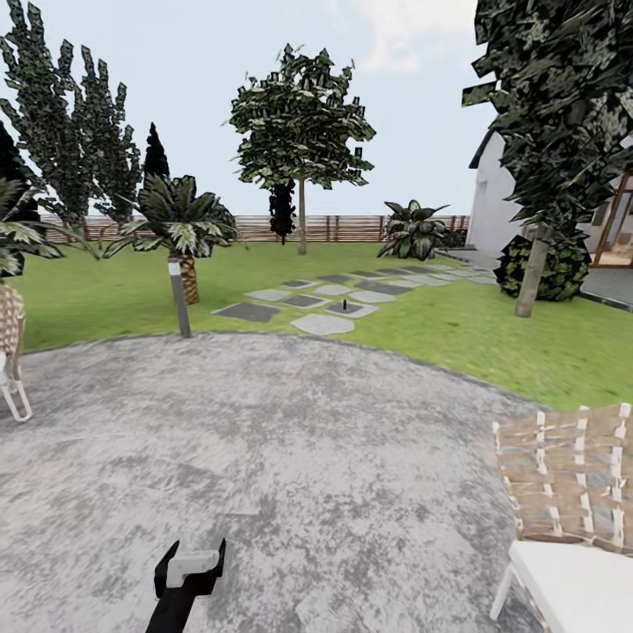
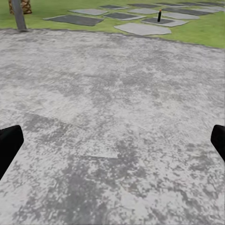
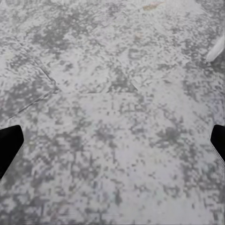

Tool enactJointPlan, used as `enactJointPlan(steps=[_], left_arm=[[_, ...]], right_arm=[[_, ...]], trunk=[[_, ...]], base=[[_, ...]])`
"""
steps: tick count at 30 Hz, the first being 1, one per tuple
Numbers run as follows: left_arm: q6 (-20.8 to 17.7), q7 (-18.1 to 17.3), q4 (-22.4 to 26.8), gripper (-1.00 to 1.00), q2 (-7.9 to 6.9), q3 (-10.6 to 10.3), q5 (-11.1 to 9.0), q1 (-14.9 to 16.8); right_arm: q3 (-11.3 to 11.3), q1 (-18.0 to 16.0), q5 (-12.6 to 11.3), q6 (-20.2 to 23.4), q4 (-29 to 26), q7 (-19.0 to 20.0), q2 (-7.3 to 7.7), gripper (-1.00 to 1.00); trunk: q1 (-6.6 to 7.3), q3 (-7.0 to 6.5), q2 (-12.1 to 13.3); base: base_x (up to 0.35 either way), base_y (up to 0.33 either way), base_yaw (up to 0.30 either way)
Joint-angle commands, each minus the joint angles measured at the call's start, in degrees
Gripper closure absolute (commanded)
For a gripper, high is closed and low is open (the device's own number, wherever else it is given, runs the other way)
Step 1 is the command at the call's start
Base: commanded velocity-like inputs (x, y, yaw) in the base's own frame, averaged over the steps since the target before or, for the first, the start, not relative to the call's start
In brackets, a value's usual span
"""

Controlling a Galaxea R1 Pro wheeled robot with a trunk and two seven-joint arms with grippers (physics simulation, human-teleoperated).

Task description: In the garden, pick up the pesticide atomizer on the floor and spray pesticide onto both trees until each tree trunk is fully covered.

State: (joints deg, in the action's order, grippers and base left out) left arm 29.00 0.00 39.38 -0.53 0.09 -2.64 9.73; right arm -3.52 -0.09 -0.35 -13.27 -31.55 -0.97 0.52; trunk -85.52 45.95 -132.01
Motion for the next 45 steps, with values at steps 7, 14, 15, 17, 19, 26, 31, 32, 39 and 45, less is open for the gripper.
enactJointPlan(steps=[7,14,15,17,19,26,31,32,39,45], left_arm=[[0.00,0.00,0.00,-1.00,0.00,0.00,0.00,-0.01],[0.00,0.00,0.00,-1.00,0.00,0.00,0.00,-0.02],[0.00,0.00,0.00,-1.00,0.00,0.00,0.00,0.00],[0.00,0.00,0.00,-1.00,0.00,0.00,0.00,-0.01],[0.00,-0.05,0.00,-1.00,0.00,0.00,0.00,-0.03],[0.00,-0.09,0.06,-1.00,-0.08,0.00,0.00,0.00],[-0.03,0.03,2.65,-1.00,-0.26,0.07,0.02,-0.02],[-0.08,0.05,4.29,-1.00,-0.28,0.08,0.04,0.00],[-6.16,0.09,14.73,-1.00,-0.23,0.03,0.17,0.01],[-14.16,-0.09,25.46,-1.00,0.01,-0.11,0.10,0.02]], right_arm=[[0.00,0.00,-0.01,0.00,0.01,0.00,0.00,-1.00],[-0.08,0.00,-0.08,0.00,0.14,-0.07,-0.07,-1.00],[-0.08,0.00,-0.09,0.00,0.14,-0.08,-0.08,-1.00],[-0.09,0.00,-0.07,0.00,0.13,-0.08,-0.08,-1.00],[-0.06,0.00,0.07,0.00,0.10,-0.10,-0.04,-1.00],[0.00,0.00,0.01,0.67,-0.70,-0.15,0.17,-1.00],[-0.02,-0.35,-0.02,1.65,-4.06,-0.08,0.29,-1.00],[-0.04,-0.41,-0.04,2.77,-6.33,-0.05,0.31,-1.00],[-0.12,-0.52,-0.05,13.94,-16.84,0.28,0.51,-1.00],[0.02,-0.53,0.25,16.03,-18.07,0.29,0.69,-1.00]], trunk=[[0.00,0.00,0.00],[0.00,0.00,0.00],[0.00,0.00,0.00],[0.00,0.00,0.00],[0.00,0.00,0.00],[0.00,0.00,0.00],[0.00,0.00,0.00],[0.00,0.00,0.00],[0.00,0.00,0.00],[0.00,0.00,0.00]], base=[[0.336,0.000,0.000],[0.336,0.000,0.000],[0.336,0.000,0.000],[0.336,0.000,0.000],[0.336,0.000,0.000],[0.336,0.002,0.000],[0.336,0.073,0.000],[0.336,0.097,0.000],[0.336,0.103,0.000],[0.336,0.106,0.000]])
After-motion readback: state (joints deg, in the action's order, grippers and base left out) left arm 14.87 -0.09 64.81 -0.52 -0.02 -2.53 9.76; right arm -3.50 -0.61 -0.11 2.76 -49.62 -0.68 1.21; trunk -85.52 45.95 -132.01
